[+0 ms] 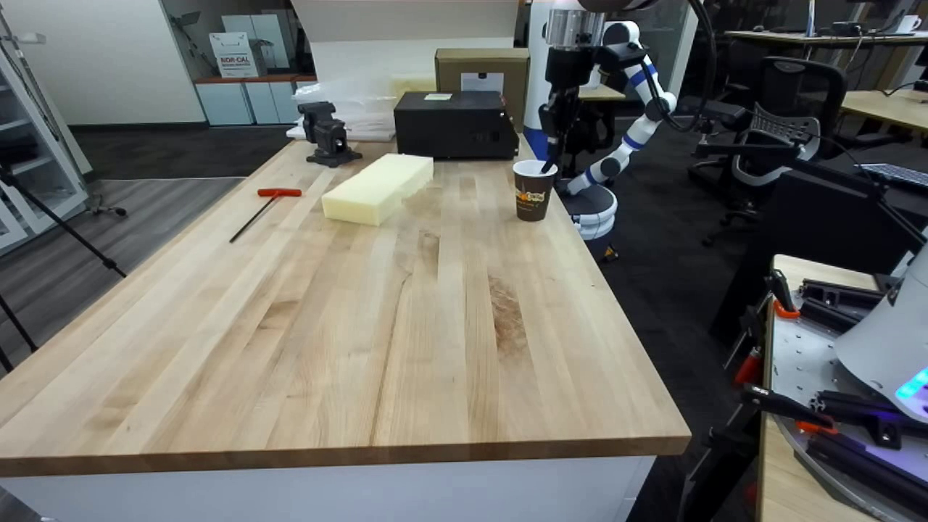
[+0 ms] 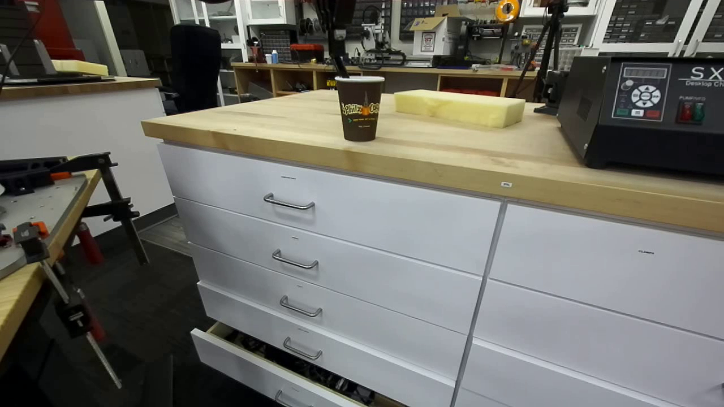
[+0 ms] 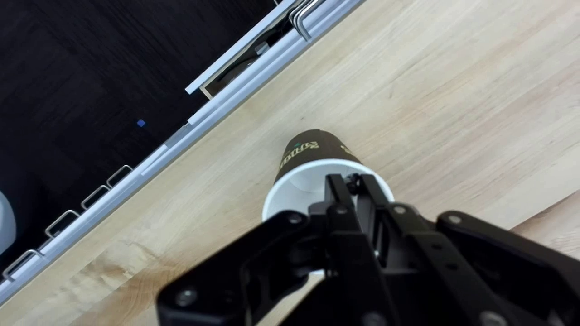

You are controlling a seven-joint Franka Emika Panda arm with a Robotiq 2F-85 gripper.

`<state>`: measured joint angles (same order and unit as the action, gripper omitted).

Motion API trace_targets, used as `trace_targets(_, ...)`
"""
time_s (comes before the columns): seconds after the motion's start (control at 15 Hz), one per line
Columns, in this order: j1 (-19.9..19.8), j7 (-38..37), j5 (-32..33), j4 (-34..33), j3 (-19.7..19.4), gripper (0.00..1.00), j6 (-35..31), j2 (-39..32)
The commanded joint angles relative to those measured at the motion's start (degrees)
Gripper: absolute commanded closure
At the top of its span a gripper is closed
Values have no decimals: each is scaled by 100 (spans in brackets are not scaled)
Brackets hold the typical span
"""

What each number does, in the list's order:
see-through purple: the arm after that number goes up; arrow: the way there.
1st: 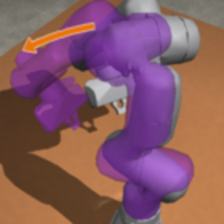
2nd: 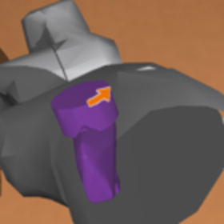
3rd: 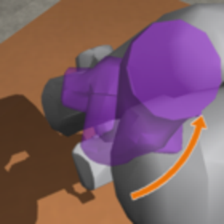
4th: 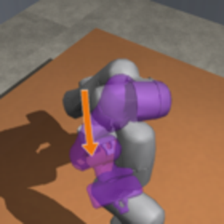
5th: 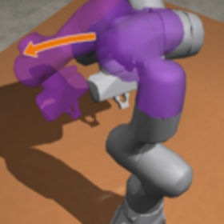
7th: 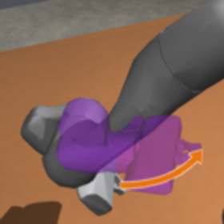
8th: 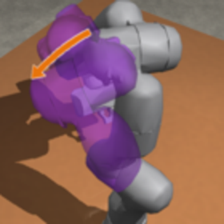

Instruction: Put the pen inside the brown coffee cup, remove the pen from the coffee cup

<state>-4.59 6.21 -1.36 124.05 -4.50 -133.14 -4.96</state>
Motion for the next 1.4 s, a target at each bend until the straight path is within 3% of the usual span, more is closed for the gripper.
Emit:
trace_targets(0.0, -1, 138, 128, -254, 19, 97, 423, 48)
trace_targets(0.67, 203, 330, 1059, -756, 223, 97, 1080, 268)
trace_targets(1.13, 593, 412, 2733, -500, 593, 97, 1062, 766)
trace_targets(1.33, 732, 683, 2520, -297, 743, 97, 978, 980)
